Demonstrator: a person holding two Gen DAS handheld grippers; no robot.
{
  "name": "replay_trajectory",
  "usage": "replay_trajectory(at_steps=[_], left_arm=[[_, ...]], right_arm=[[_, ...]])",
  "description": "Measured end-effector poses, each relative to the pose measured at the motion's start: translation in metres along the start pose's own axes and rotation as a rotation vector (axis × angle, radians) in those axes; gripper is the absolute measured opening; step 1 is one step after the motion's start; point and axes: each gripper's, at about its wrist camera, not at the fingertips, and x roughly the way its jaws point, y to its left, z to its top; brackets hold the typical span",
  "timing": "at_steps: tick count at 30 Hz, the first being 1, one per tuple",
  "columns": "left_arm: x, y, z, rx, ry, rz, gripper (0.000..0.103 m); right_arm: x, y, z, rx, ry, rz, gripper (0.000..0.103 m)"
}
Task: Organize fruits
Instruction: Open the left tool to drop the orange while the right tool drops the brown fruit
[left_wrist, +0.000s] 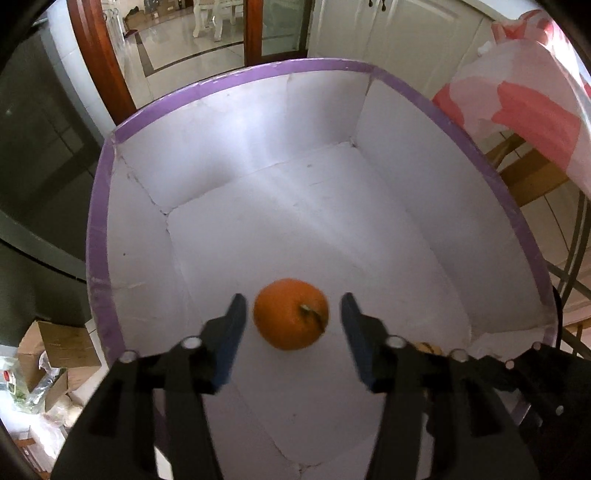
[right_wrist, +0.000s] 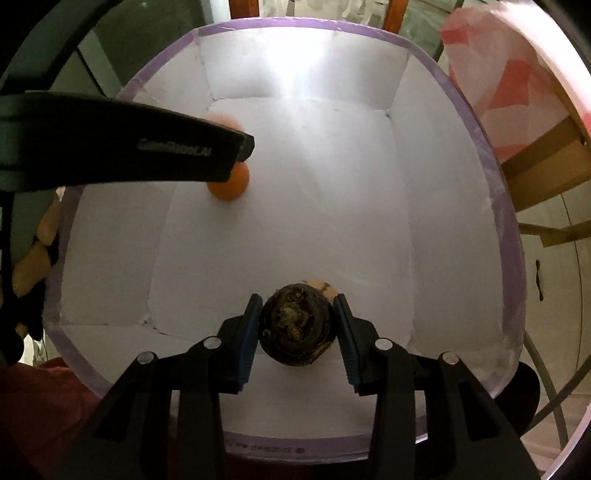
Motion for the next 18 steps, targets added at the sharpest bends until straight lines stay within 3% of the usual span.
replay_trajectory(at_steps=[2, 3, 4, 8, 10, 12, 18], left_arm=[[-0.001, -0.003, 0.0, 0.016, -0.002, -0.008, 0.07], [-0.001, -0.005, -0.001, 0.025, -0.001, -0.011, 0.073], [-0.001, -0.006, -0.001, 0.037, -0.001, -0.016, 0.077], [-0.004, -0.01, -0.001, 0.045, -0.018, -0.024, 0.084], [-0.012, -0.008, -0.001, 0.033, -0.056, -0.001, 0.097], [-0.022, -0.004, 0.0, 0.005, -0.105, 0.003, 0.099], [-0.034, -0.007, 0.007, -0.002, -0.155, -0.003, 0.1]], right_arm=[[-0.003, -0.003, 0.002, 0.0, -0.004, -0.009, 0.058], [-0.003, -0.004, 0.006, 0.001, -0.011, -0.009, 0.072], [-0.006, -0.004, 0.005, -0.001, -0.023, -0.007, 0.08], [-0.016, -0.004, 0.006, -0.008, -0.063, -0.033, 0.086], [-0.026, -0.005, 0.006, -0.006, -0.102, -0.031, 0.087], [-0.034, -0.005, 0.007, -0.006, -0.133, -0.027, 0.087], [-0.045, -0.002, 0.002, -0.02, -0.155, -0.028, 0.087]])
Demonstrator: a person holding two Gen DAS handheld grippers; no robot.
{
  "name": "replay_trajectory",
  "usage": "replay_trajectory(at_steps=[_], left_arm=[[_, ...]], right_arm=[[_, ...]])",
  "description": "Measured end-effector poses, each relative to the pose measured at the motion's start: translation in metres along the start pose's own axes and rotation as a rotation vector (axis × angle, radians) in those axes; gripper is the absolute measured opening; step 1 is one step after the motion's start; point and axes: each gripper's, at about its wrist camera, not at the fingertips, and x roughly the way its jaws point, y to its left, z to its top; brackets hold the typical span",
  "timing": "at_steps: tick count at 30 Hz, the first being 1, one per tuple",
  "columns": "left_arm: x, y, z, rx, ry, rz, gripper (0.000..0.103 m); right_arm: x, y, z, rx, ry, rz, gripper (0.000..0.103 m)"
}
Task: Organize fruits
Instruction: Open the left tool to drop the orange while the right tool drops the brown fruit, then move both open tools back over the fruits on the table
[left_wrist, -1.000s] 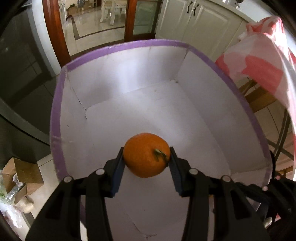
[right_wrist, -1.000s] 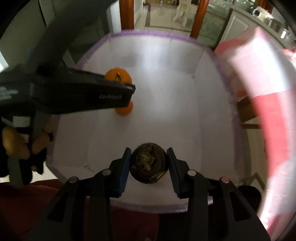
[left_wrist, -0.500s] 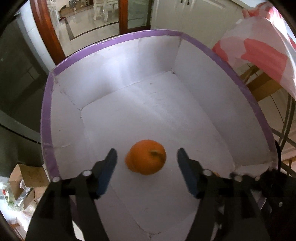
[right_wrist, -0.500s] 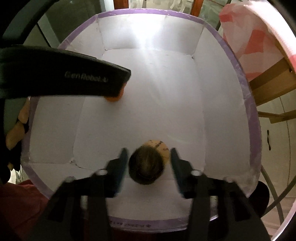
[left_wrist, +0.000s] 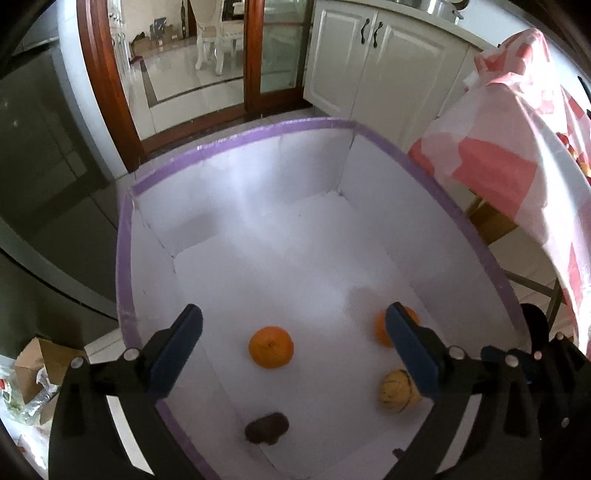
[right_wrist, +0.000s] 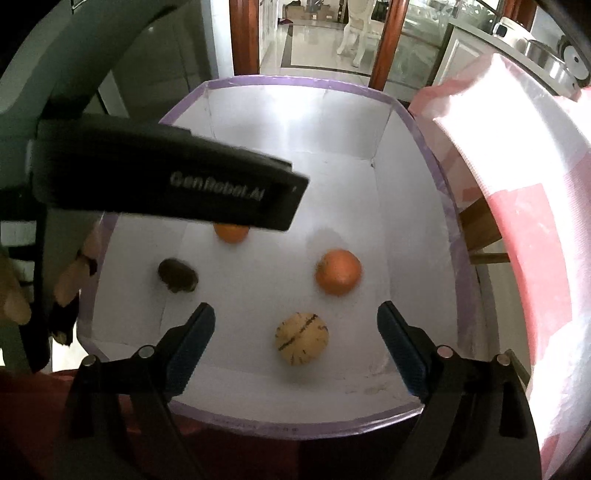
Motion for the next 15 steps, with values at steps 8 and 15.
replay_trajectory(at_steps=[8, 15], left_arm=[[-0.002, -0.008, 0.003, 0.013, -0.001, 0.026, 0.101], [-0.051, -0.017, 0.021, 0.0, -0.166, 0.075, 0.102]], right_arm=[[-0.02, 0.006, -0.01, -0.005, -0.012, 0.016, 0.087], [-0.058, 0.01, -0.006, -0.008, -0.107, 0.023, 0.087]])
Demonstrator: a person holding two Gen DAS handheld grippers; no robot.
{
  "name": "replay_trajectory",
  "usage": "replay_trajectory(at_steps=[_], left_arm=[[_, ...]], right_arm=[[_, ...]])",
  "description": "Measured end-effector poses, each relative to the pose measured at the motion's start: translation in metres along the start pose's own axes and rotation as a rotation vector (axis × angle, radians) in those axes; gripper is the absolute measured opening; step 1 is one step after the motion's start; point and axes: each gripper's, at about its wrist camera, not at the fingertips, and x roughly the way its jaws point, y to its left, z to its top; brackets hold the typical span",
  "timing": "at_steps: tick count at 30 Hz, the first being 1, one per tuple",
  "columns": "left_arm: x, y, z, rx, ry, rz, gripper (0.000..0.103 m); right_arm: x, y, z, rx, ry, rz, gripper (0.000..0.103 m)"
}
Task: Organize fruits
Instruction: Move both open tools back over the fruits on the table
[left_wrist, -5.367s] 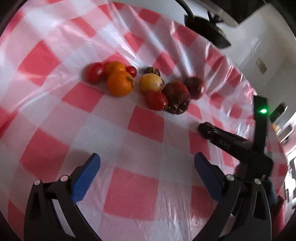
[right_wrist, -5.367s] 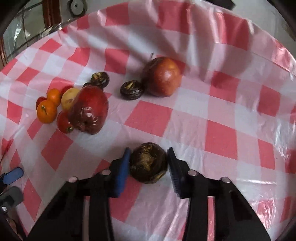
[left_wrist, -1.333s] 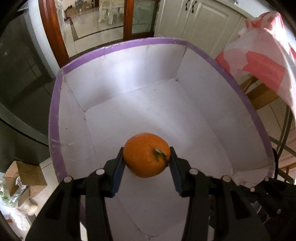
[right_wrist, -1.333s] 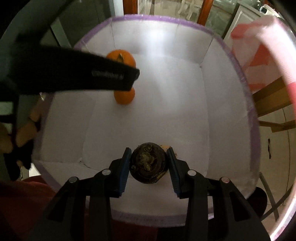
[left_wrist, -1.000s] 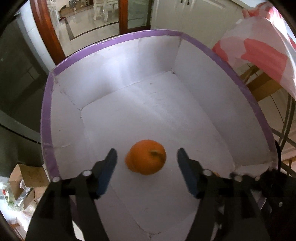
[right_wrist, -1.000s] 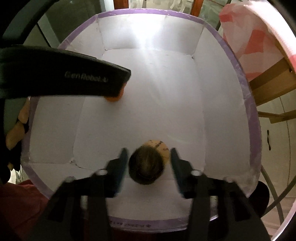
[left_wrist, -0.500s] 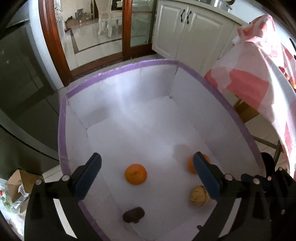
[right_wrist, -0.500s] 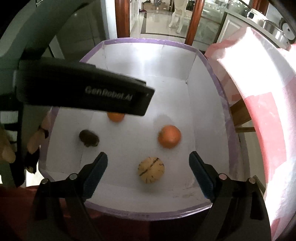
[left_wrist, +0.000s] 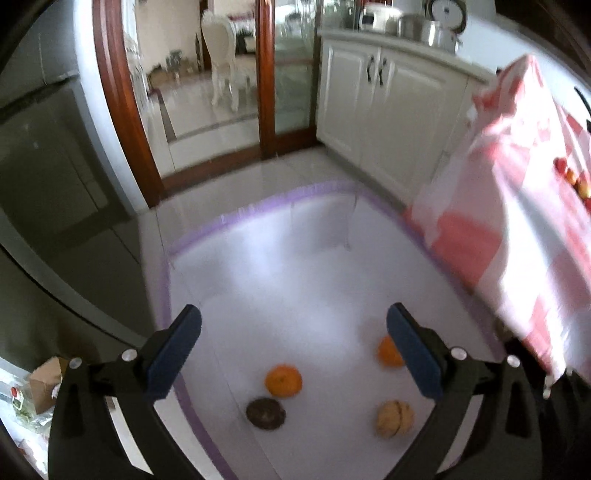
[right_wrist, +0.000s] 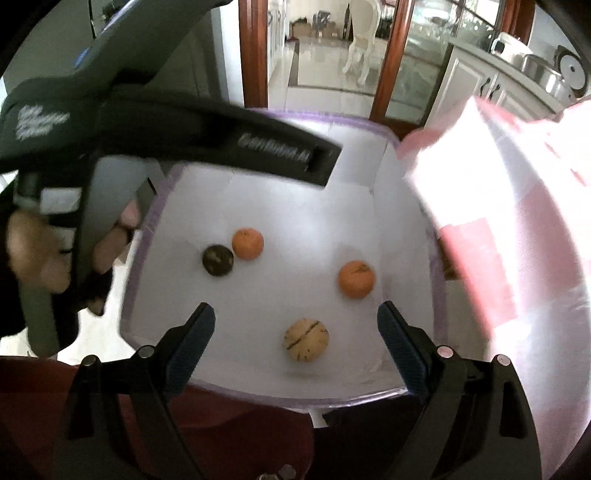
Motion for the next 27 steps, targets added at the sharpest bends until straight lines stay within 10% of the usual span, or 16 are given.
replay_trajectory(at_steps=[9, 17, 27], left_arm=[[-0.074, -0.031, 0.05, 0.06, -0.258, 0.028, 0.102], [-0.148, -0.119, 0.096, 0.191, -0.494, -0.145, 0.102], [-0.129, -0.302, 0.099, 0.418, -0.368, -0.488, 0.102]], right_arm=[[-0.096, -0.02, 0.015, 0.065, -0.258, -0.008, 0.087], [-0.2, -0.109, -0.019, 0.373, -0.519, -0.202, 0.087], [-0.22, -0.253, -0.097, 0.841, -0.468, -0.43, 0.087]])
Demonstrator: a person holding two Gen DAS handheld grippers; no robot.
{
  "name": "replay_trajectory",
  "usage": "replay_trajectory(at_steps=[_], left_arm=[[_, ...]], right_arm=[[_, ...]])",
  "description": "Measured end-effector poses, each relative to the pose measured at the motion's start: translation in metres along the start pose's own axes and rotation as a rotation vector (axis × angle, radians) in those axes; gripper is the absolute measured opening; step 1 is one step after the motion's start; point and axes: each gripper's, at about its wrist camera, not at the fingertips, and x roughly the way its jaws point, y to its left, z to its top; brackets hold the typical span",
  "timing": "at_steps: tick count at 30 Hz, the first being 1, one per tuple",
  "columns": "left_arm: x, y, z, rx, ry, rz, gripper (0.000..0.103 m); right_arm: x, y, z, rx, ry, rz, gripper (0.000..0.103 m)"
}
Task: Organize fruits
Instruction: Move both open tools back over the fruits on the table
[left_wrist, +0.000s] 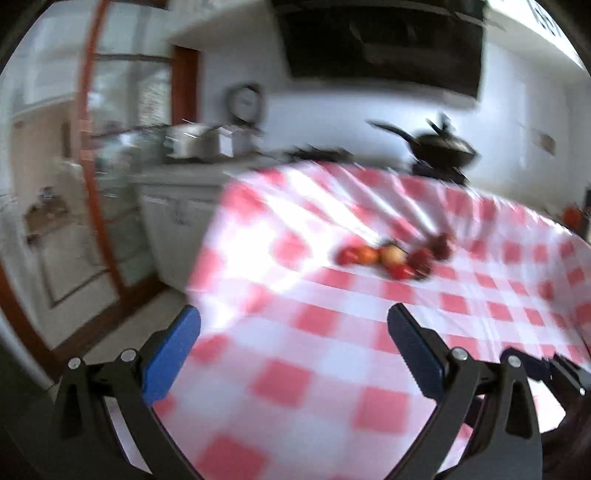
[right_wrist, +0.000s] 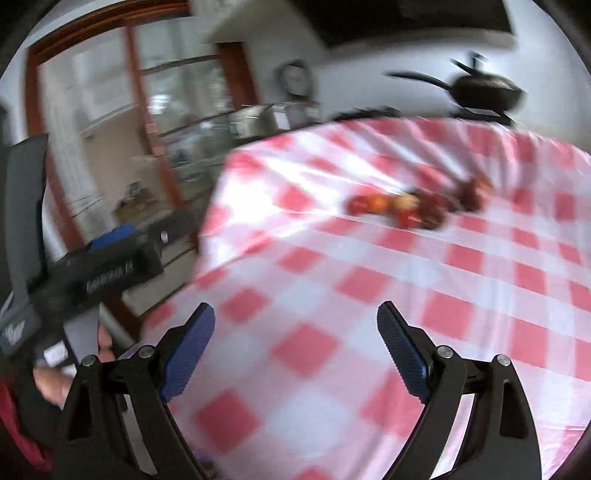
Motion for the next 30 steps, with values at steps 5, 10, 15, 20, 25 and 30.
replay_trajectory(at_steps=[5, 10, 15, 20, 25, 30], left_arm=[[0.086, -0.06, -0.001, 0.016, 0.14, -0.148, 0.102], [0.145, -0.082, 0.005, -0.052, 0.213, -0.221, 0.102], [0.18, -0.066, 0.006, -0.114, 0.241, -0.217, 0.102], [0.194, -0.031, 0.0, -0.29, 0.272, -0.26, 0.101], [0.193, -0.026, -0.002, -0.314, 0.251, -0.291, 0.101], [0.194, -0.028, -0.002, -0.309, 0.253, -0.317, 0.101]], right_arm=[[0.038, -0.071, 0.021, 0.116, 0.106, -0.165, 0.087], [0.051, -0.132, 0.036, 0.206, 0.125, -0.227, 0.087], [0.081, -0.183, 0.05, 0.276, 0.175, -0.293, 0.087], [0.121, -0.196, 0.066, 0.267, 0.199, -0.273, 0.087], [0.161, -0.192, 0.087, 0.293, 0.211, -0.184, 0.087], [0.195, -0.178, 0.118, 0.268, 0.169, -0.162, 0.087]])
